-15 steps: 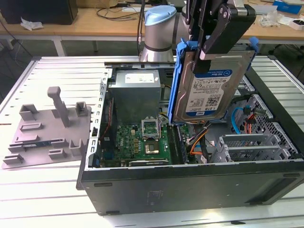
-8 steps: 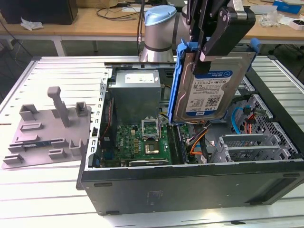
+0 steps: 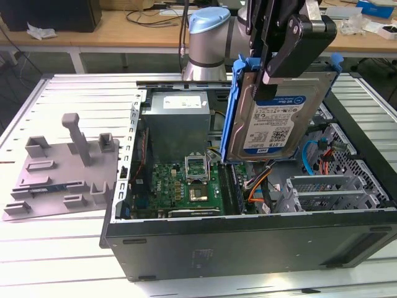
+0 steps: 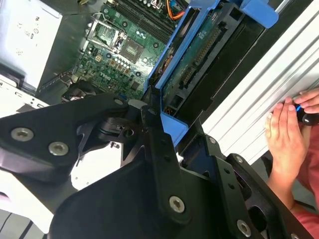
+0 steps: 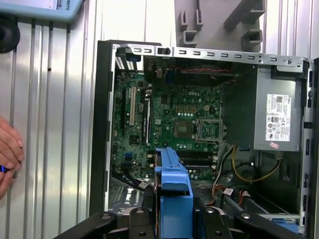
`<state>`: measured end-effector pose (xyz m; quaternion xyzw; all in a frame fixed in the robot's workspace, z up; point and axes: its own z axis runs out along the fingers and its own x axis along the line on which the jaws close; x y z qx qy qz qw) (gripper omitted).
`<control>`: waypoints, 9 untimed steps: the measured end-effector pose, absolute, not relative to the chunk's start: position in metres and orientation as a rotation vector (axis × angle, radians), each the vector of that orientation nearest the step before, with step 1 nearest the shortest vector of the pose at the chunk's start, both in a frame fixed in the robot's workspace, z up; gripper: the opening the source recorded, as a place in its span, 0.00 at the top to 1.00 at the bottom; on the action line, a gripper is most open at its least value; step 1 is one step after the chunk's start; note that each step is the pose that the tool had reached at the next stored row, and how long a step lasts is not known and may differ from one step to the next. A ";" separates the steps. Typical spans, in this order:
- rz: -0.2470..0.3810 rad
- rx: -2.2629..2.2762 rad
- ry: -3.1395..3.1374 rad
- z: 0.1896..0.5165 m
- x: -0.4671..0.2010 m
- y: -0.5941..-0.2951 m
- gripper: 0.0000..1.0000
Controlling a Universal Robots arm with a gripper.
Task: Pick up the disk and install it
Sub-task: 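Insert the disk into the insertion slot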
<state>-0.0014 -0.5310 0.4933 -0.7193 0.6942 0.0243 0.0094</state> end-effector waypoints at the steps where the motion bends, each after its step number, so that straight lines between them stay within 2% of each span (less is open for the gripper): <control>1: 0.078 -2.243 2.170 0.493 -0.001 -0.532 0.63; 9: 0.087 -2.206 2.197 0.493 0.005 -0.534 0.63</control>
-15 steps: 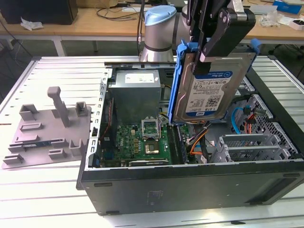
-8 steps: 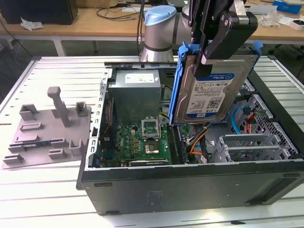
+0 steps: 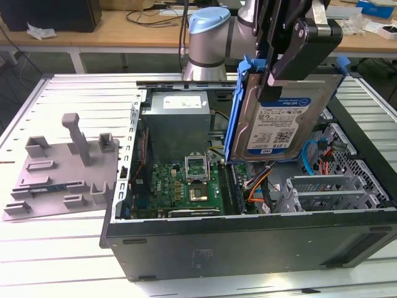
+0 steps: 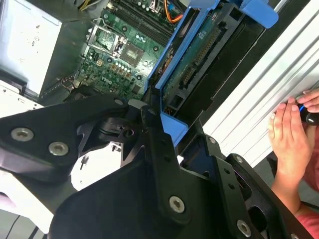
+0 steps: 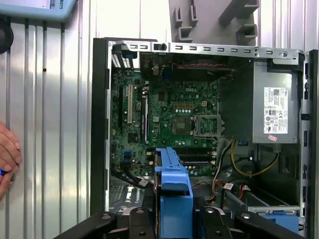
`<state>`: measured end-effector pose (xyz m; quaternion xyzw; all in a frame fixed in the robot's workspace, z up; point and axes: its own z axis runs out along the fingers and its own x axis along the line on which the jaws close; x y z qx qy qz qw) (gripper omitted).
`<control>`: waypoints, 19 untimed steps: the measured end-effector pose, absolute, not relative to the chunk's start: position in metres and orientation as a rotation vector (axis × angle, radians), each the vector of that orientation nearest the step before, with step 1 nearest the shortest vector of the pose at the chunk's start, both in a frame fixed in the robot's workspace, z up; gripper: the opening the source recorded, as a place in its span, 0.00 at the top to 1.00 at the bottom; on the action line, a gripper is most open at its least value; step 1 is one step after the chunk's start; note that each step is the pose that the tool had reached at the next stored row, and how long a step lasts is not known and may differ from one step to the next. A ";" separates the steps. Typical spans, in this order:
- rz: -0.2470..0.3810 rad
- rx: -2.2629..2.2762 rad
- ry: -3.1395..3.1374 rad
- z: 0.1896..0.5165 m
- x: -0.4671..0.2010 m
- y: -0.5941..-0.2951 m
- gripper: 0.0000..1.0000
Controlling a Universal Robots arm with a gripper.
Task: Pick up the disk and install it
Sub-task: 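Insert the disk into the insertion slot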
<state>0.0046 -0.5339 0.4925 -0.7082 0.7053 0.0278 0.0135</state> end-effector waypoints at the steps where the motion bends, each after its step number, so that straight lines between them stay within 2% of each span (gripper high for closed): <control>1: 0.086 -2.202 2.201 0.493 0.006 -0.534 0.63; 19: 0.086 -2.194 2.209 0.492 0.010 -0.534 0.63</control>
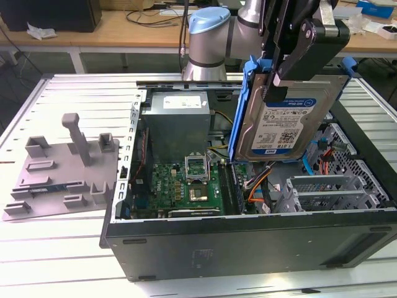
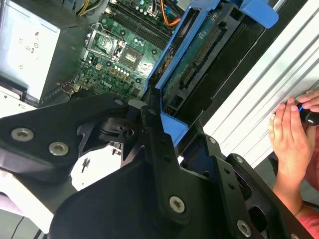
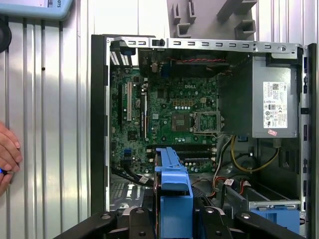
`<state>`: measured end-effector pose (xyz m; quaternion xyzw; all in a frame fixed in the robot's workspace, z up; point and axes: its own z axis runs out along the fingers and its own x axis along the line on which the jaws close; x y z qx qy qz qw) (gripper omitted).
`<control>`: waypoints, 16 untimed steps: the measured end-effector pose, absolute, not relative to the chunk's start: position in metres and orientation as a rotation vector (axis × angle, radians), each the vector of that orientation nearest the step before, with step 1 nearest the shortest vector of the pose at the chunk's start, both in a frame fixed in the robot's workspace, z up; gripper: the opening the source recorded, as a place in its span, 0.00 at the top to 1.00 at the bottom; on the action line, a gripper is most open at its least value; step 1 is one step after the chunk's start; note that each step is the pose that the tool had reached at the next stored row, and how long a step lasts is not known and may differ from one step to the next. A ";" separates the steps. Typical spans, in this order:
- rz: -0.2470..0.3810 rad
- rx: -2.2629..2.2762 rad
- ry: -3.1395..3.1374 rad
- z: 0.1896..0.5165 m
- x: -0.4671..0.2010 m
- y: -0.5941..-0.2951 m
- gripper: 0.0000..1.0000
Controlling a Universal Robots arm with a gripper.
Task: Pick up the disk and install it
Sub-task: 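Insert the disk into the insertion slot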
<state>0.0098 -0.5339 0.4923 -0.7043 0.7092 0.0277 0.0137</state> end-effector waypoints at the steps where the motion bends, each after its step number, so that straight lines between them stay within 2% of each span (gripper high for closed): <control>1: 0.086 -2.193 2.209 0.492 0.010 -0.534 0.63; 16: 0.086 -2.193 2.209 0.492 0.035 -0.542 0.63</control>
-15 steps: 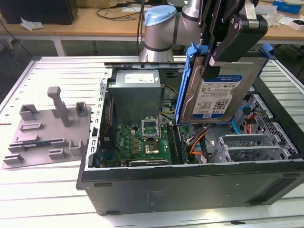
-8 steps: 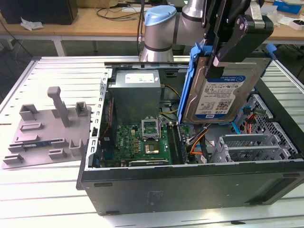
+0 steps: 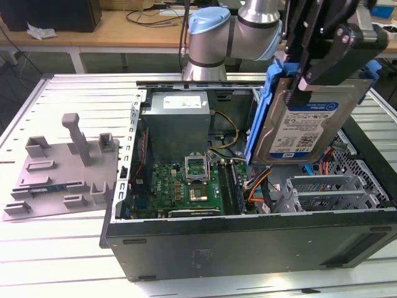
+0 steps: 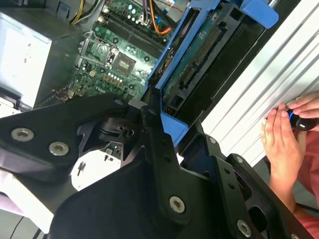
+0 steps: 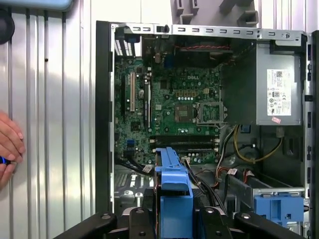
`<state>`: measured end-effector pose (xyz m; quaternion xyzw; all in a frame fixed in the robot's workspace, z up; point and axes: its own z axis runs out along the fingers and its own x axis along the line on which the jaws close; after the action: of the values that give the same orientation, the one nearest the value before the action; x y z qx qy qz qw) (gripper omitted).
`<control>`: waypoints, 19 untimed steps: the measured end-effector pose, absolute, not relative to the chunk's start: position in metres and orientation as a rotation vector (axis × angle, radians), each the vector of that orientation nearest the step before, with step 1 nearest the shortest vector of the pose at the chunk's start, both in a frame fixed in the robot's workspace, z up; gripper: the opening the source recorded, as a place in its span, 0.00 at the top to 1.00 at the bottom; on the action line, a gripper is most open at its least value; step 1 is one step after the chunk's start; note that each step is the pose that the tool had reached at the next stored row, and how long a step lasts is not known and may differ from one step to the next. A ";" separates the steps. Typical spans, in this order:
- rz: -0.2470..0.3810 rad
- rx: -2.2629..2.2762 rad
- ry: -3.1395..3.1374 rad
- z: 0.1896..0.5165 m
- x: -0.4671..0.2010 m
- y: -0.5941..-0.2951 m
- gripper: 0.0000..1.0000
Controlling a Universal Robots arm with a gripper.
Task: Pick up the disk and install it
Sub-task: 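Insert the disk into the insertion slot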
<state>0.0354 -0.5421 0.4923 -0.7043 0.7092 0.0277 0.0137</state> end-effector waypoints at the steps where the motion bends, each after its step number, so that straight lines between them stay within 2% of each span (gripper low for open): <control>1: 0.086 -2.194 2.209 0.492 0.038 -0.543 0.63; 19: 0.086 -2.201 2.202 0.492 0.107 -0.560 0.63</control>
<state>0.1066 -0.5602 0.4922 -0.7066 0.7070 0.0277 0.0136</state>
